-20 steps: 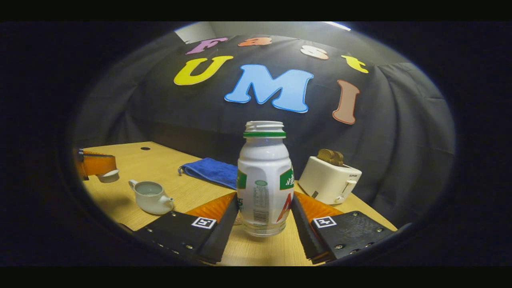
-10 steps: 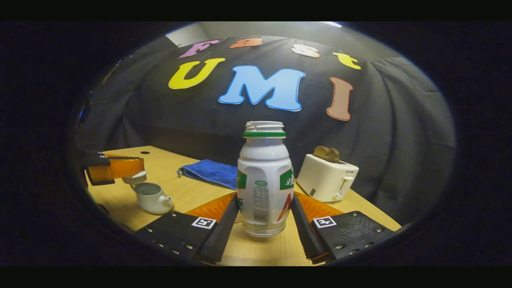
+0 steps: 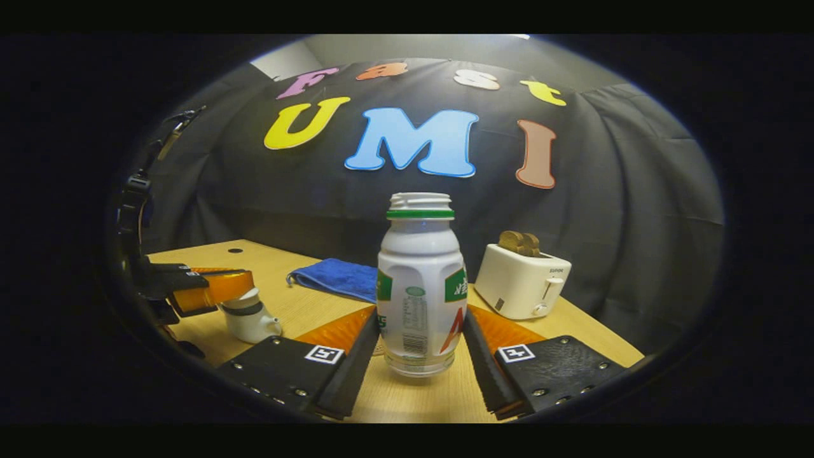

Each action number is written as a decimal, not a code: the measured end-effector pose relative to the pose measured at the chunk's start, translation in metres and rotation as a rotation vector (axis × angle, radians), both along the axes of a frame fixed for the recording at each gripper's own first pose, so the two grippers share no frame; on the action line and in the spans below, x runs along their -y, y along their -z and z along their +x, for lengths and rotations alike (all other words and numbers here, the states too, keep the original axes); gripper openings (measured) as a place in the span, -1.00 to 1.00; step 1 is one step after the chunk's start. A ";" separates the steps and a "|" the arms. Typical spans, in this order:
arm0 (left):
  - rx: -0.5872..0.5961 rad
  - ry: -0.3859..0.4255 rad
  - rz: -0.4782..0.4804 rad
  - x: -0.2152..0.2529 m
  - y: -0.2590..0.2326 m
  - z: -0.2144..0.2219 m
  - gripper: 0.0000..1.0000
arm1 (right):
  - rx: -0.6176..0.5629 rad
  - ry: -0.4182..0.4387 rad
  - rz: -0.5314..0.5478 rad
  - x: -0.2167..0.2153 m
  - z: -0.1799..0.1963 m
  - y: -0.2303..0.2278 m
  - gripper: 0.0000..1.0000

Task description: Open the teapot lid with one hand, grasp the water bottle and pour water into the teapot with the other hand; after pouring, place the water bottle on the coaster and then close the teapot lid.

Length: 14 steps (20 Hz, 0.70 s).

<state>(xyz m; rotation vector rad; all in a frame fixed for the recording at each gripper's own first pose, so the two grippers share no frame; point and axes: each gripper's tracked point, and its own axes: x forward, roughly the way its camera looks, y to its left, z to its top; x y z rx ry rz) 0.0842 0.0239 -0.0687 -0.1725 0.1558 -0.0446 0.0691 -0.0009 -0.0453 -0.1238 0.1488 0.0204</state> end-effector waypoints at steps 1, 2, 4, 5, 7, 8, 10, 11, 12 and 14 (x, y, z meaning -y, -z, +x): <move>-0.005 0.001 -0.002 0.001 0.002 0.001 -0.68 | 0.002 0.001 0.001 0.001 0.000 0.000 0.47; -0.007 0.002 0.001 0.002 0.004 0.001 -0.68 | 0.004 0.001 0.001 0.001 0.000 -0.001 0.47; -0.016 0.000 0.019 0.003 0.010 0.001 -0.68 | 0.006 0.004 0.000 0.002 0.001 -0.002 0.47; -0.003 -0.001 0.029 0.004 0.008 0.001 -0.68 | 0.006 0.003 0.001 0.001 0.002 -0.003 0.47; -0.005 -0.010 0.056 0.002 0.009 0.001 -0.68 | 0.004 0.000 0.001 0.001 0.001 -0.001 0.47; -0.010 -0.016 0.067 0.001 0.012 0.001 -0.70 | 0.003 -0.002 0.001 0.000 0.000 -0.001 0.47; -0.020 -0.015 0.074 0.001 0.019 0.001 -0.68 | 0.002 -0.003 -0.001 0.000 0.000 -0.001 0.47; -0.010 -0.019 0.079 0.001 0.017 0.001 -0.68 | 0.002 -0.002 -0.001 0.000 0.001 -0.001 0.47; -0.005 -0.022 0.085 0.002 0.016 0.001 -0.75 | 0.000 -0.002 -0.001 0.001 0.000 0.000 0.47; -0.014 -0.015 0.086 0.005 0.020 0.001 -0.70 | -0.001 0.000 -0.003 0.001 0.000 0.000 0.47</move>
